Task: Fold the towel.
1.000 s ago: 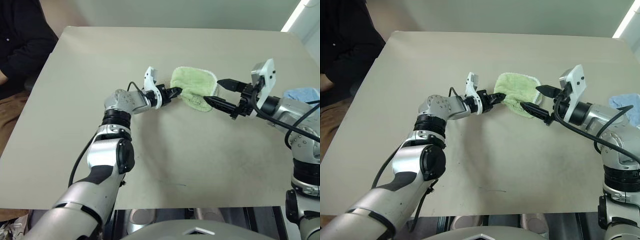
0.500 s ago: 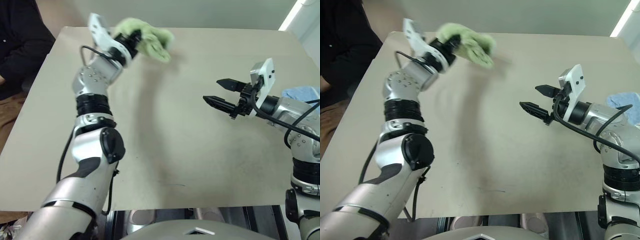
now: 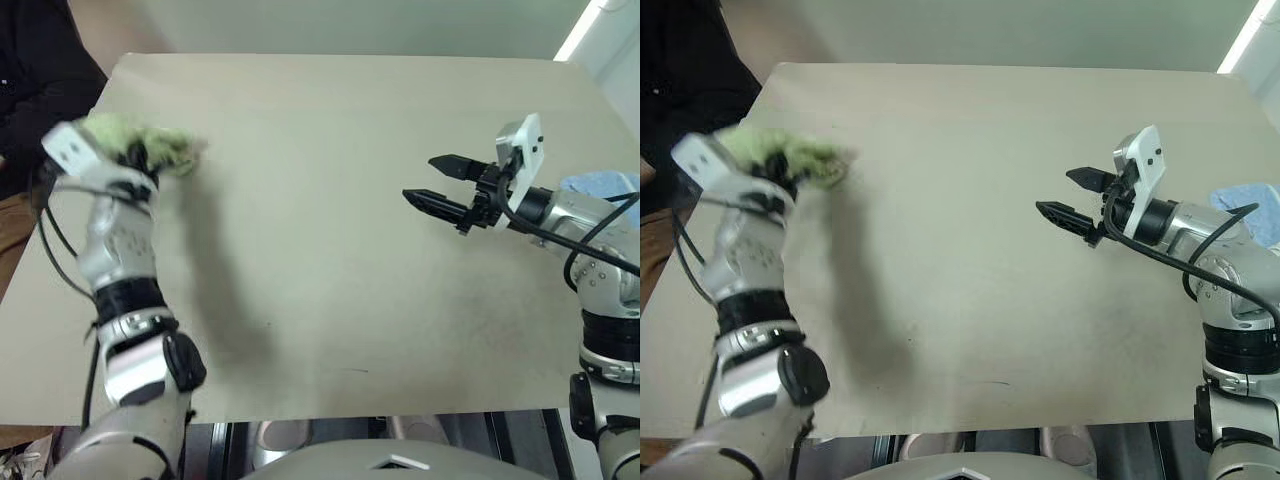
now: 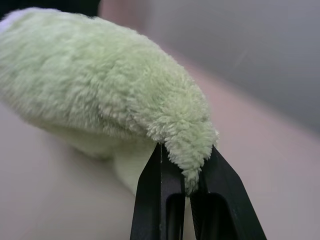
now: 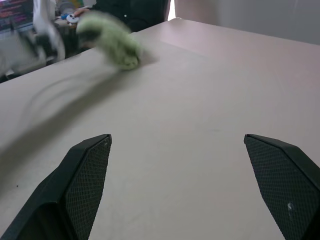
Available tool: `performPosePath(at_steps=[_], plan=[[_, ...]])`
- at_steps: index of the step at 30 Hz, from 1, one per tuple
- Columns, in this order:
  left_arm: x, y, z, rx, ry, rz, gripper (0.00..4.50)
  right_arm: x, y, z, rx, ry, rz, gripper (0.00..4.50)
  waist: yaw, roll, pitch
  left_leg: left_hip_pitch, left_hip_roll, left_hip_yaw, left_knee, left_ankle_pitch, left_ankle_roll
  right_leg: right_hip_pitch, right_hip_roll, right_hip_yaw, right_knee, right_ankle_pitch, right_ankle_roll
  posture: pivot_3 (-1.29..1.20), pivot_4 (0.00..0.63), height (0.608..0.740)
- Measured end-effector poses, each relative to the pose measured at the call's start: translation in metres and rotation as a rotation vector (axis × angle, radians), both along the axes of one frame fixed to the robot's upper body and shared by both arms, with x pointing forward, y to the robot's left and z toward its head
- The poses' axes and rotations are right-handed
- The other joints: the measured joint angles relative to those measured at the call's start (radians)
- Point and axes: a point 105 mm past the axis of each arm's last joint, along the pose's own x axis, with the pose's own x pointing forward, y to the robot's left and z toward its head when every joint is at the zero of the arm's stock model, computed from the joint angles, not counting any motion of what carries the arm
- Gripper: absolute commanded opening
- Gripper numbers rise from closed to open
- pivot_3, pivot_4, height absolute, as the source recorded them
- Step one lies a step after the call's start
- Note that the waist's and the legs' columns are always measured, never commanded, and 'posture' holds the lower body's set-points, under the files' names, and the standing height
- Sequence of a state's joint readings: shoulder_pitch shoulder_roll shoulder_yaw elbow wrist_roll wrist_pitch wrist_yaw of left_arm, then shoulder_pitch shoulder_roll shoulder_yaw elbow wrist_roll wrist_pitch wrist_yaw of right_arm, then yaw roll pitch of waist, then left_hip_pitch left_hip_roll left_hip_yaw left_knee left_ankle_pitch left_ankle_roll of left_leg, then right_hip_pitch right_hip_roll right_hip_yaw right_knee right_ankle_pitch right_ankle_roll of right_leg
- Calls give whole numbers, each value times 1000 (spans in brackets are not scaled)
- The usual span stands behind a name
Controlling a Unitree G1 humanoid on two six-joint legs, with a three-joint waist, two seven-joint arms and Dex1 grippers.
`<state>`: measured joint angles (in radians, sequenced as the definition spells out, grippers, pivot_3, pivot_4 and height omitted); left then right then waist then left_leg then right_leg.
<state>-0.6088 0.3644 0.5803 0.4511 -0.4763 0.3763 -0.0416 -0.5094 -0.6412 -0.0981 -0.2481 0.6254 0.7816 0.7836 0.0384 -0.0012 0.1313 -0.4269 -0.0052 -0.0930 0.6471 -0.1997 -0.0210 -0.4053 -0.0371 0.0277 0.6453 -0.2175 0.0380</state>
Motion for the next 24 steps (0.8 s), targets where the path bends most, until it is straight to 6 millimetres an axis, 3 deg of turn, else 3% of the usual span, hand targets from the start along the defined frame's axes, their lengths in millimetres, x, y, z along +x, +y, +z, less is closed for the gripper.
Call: performPosePath(at_steps=[3,6,17,22,24], plan=[[-10,2,-16,-72,24,38,14,0,1,2,0,-6,12,4500,4,-1,0,0,0,0,0,0,0,0,0,0,1,1,-2,0,150,740],[-13,5,-9,-59,10,61,776,1,2,2,1,-9,17,4500,3,-1,0,2,0,0,0,1,-1,2,1,0,1,1,-3,0,150,740],[-15,1,-3,-89,-15,59,4472,2,4,-3,-11,9,26,4500,0,-1,0,3,0,1,0,0,-2,2,1,0,1,1,-2,0,150,740],[-30,5,-15,-157,18,13,4472,2,4,-3,-11,8,27,4500,-4,-1,0,4,1,1,-1,-1,-4,1,2,0,1,2,-1,0,150,740],[-42,-5,-19,-179,14,-95,4472,2,4,-3,-10,6,28,4500,-6,-1,0,4,1,1,-1,-2,-5,1,2,0,1,1,-2,0,150,740]])
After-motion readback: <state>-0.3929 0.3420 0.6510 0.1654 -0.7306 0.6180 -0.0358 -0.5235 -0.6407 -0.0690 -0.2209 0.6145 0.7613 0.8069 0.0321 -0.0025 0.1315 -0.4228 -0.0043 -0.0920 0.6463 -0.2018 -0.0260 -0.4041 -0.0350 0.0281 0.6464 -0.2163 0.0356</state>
